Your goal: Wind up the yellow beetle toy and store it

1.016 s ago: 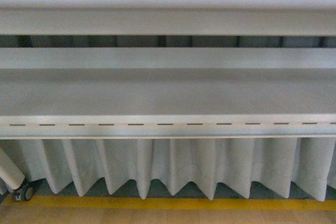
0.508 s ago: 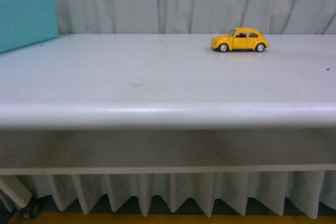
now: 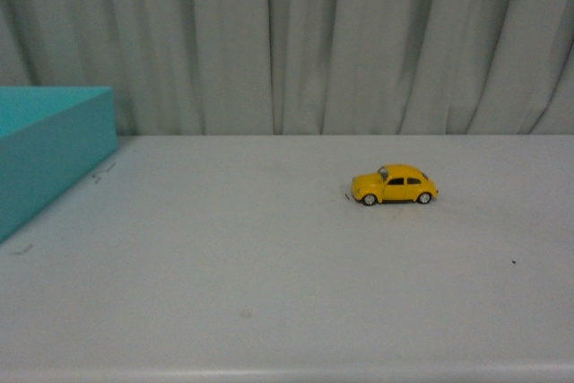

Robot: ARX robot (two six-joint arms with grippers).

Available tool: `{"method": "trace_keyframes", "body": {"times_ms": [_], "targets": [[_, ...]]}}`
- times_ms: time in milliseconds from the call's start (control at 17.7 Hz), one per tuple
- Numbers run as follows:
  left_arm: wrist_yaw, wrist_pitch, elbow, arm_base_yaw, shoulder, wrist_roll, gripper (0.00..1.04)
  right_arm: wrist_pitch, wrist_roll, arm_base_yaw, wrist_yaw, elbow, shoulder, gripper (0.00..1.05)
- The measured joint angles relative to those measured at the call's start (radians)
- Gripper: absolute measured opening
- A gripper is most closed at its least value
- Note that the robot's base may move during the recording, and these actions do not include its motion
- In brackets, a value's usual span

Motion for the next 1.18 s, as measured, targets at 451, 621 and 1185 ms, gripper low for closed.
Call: {"method": "trace_keyframes", "body": {"times_ms": [451, 621, 1185], "targets": [[0.001, 0.003, 0.0, 0.0, 0.0, 0.0, 0.98, 0.002, 0.0, 0.0, 0.0, 0.0, 0.0, 0.98], [0.001, -0.001, 0.0, 0.0, 0.0, 0.001, 0.98, -0.001, 0.0, 0.0, 0.0, 0.0, 0.0, 0.98], [0.001, 0.0, 0.0, 0.0, 0.0, 0.001, 0.98, 0.0, 0.0, 0.0, 0.0, 0.0, 0.0, 0.98]]}}
